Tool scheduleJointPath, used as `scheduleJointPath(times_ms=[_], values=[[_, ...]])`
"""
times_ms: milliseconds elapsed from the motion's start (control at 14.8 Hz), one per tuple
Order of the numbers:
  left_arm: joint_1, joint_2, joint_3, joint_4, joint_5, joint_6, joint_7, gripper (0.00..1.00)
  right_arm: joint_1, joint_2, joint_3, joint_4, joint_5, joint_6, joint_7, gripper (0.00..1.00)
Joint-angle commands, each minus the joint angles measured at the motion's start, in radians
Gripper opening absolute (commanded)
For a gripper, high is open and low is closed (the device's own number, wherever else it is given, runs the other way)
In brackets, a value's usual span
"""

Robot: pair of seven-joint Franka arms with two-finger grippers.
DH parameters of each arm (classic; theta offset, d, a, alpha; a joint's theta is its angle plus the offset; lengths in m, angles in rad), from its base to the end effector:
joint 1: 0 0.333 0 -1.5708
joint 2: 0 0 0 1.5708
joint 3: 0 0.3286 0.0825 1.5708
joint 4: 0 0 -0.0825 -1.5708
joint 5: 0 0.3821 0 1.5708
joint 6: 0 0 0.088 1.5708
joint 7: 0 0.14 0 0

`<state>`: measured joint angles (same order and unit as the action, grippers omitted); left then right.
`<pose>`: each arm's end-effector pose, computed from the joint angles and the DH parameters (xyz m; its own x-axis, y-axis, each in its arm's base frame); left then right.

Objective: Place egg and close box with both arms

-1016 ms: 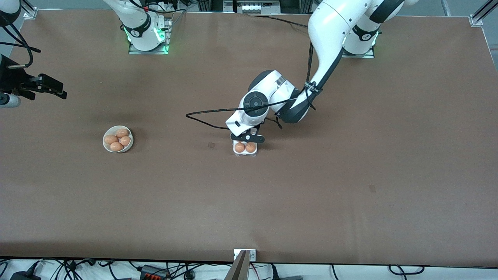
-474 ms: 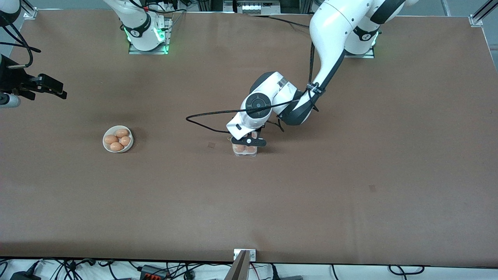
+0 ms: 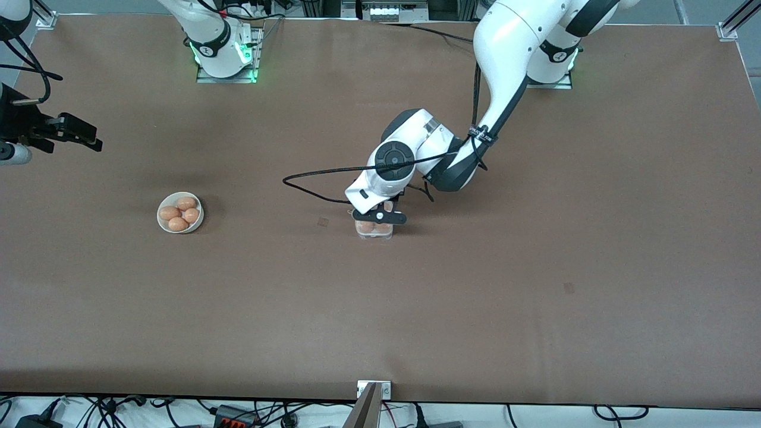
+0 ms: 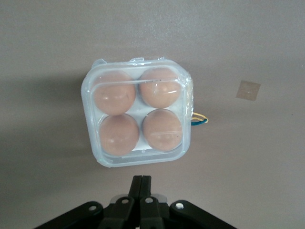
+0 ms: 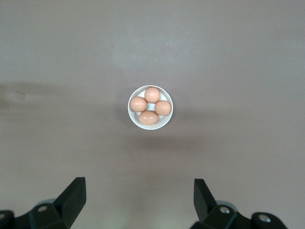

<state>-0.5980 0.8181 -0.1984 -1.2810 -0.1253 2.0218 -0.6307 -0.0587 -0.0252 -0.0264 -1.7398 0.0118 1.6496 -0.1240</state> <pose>0.5372 -0.5183 0.2402 0.9755 -0.0656 -0.2100 -0.0327 -0.9872 0.1564 0.5411 -0.0447 0.5450 0.9973 0.0382 -0.0629 0.0370 -0.9991 -0.0203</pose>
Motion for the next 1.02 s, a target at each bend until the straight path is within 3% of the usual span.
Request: scheduleJointPath(times_ms=[0,203,339,474,677,948], values=[[0.006,-0.031,0.011,0.012,0.012,-0.026,-0.014,0.11,0.000,0.004,0.000,0.020,-0.004,-0.021,0.003,1.00],[0.053,-0.079,0.022,0.009,0.015,-0.078,0.000,0.16,0.003,0.004,0.000,0.020,-0.006,-0.021,0.004,1.00],[0.067,-0.118,0.022,0.006,0.015,-0.132,0.000,0.24,0.000,0.004,0.000,0.020,-0.006,-0.022,0.004,1.00],[0.090,-0.157,0.034,0.006,0.015,-0.185,0.002,0.48,0.000,0.004,0.000,0.020,-0.006,-0.022,0.004,1.00],[0.148,-0.227,0.036,-0.001,0.016,-0.241,0.015,1.00,0.002,0.004,0.000,0.020,-0.006,-0.022,0.006,1.00],[0.236,-0.319,0.025,-0.003,0.070,-0.374,0.147,1.00,-0.001,0.004,0.000,0.017,-0.004,-0.027,-0.005,1.00]])
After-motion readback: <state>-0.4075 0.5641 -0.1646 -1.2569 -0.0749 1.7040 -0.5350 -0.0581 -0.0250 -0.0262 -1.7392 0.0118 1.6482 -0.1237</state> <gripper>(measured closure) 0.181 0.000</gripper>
